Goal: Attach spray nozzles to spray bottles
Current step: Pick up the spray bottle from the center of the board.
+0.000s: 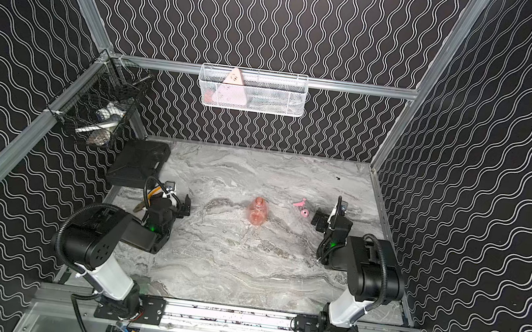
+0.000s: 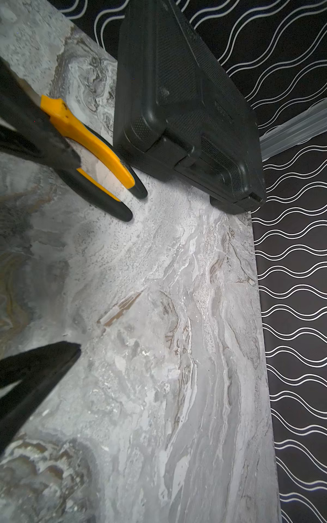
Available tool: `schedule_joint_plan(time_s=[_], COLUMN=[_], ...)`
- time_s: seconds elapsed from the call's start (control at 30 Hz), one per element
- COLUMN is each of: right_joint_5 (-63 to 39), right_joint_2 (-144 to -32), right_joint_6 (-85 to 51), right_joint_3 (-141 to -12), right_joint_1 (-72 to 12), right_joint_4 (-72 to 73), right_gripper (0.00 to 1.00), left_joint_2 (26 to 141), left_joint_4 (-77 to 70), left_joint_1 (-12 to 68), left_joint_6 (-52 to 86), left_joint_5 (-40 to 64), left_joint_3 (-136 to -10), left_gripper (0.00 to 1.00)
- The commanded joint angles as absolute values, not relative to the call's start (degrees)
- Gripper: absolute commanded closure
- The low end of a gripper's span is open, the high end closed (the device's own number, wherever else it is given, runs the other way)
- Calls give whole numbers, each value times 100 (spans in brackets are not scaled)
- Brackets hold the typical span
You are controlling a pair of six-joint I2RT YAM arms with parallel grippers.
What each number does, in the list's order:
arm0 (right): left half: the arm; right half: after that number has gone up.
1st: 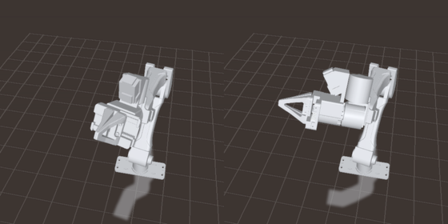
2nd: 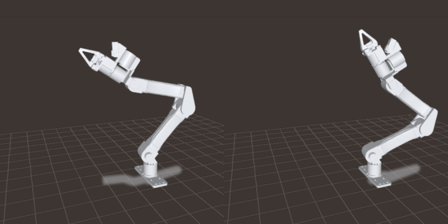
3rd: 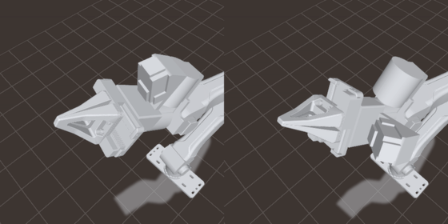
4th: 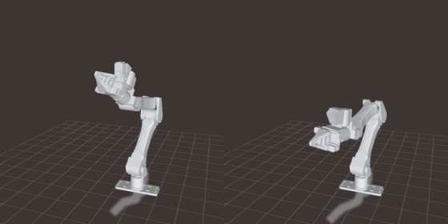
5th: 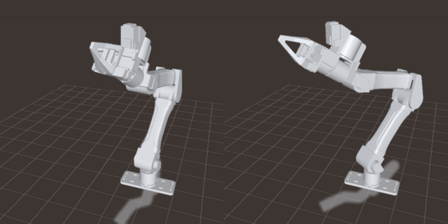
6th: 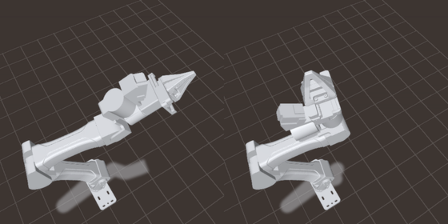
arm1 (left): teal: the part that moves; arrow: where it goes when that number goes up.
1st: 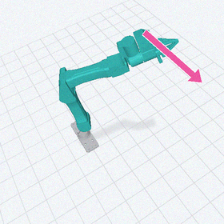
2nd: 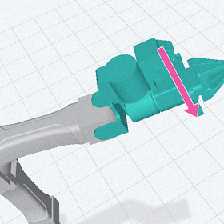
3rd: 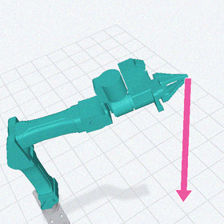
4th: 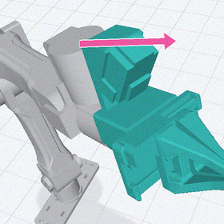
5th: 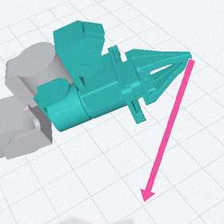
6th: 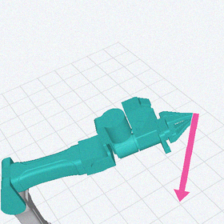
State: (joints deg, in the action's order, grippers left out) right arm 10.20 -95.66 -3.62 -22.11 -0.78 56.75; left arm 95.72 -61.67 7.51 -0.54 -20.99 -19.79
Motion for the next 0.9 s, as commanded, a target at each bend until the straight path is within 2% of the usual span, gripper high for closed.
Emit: schedule_joint_plan(time_s=[0.0,0.87], right_joint_5=[1026,998], right_joint_2=[-9554,-9550], right_joint_6=[-362,-346], right_joint_3=[-2224,-2215], right_joint_1=[-79,-44], right_joint_4=[5768,5782], right_gripper=[0,0], left_joint_2=[9519,9466], left_joint_4=[-6229,-6745], left_joint_1=[738,927], left_joint_6=[-9,-223], left_joint_5=[-2082,-2276], left_joint_3=[-1985,-1733], left_gripper=[1,1])
